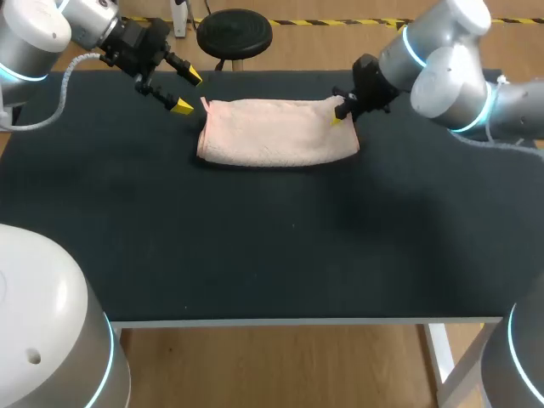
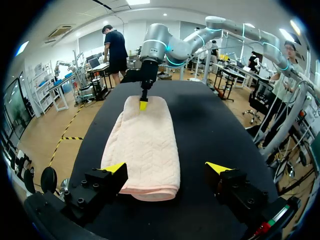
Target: Fold the towel
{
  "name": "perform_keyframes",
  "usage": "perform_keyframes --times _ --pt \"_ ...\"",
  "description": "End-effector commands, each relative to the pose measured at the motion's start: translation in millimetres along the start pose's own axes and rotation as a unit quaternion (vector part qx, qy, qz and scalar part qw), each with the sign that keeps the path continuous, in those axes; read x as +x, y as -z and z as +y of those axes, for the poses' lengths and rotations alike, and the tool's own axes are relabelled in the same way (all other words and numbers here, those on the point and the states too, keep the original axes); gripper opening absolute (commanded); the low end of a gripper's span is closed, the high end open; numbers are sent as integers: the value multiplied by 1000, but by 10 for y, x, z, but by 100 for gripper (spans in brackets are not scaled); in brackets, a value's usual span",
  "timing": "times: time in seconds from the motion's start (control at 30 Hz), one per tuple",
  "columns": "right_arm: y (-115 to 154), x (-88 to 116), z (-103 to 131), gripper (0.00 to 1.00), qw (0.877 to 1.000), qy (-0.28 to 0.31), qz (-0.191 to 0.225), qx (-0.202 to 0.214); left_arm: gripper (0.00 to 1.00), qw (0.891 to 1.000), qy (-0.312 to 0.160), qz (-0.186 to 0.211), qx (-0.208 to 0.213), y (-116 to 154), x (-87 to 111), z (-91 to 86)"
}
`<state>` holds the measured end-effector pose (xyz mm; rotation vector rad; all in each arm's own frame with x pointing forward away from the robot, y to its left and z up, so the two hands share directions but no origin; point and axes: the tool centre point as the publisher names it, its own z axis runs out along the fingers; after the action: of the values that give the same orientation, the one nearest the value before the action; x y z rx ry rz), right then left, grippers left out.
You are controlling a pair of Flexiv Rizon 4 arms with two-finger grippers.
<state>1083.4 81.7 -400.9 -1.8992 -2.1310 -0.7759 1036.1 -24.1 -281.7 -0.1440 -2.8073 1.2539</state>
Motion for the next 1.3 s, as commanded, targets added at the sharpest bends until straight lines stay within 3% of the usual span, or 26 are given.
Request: perform_keyframes --times 0.03,0.33,0.6,0.83,1.1,1.13,1.17,1.3 --pt "76 194 73 0 1000 2 -31 0 100 1000 -1 -1 0 0 9 2" --pt "-68 834 315 0 998 45 -44 -5 100 1000 -1 -1 0 0 9 2" --pt "-544 1580 491 0 993 108 -47 33 100 1000 -1 -1 0 0 9 2" --pt "-875 2175 503 0 986 155 -33 56 100 1000 -1 -1 0 0 9 2" --pt "-1035 2432 421 0 984 163 -41 61 100 1000 -1 -1 0 0 9 2" --pt "-1034 2439 416 43 984 163 -42 61 100 1000 -1 -1 0 0 9 2" --pt "-1024 2445 412 100 984 160 -41 61 100 1000 -1 -1 0 0 9 2" --pt "-922 2430 399 100 984 162 -61 49 100 1000 -1 -1 0 0 9 2"
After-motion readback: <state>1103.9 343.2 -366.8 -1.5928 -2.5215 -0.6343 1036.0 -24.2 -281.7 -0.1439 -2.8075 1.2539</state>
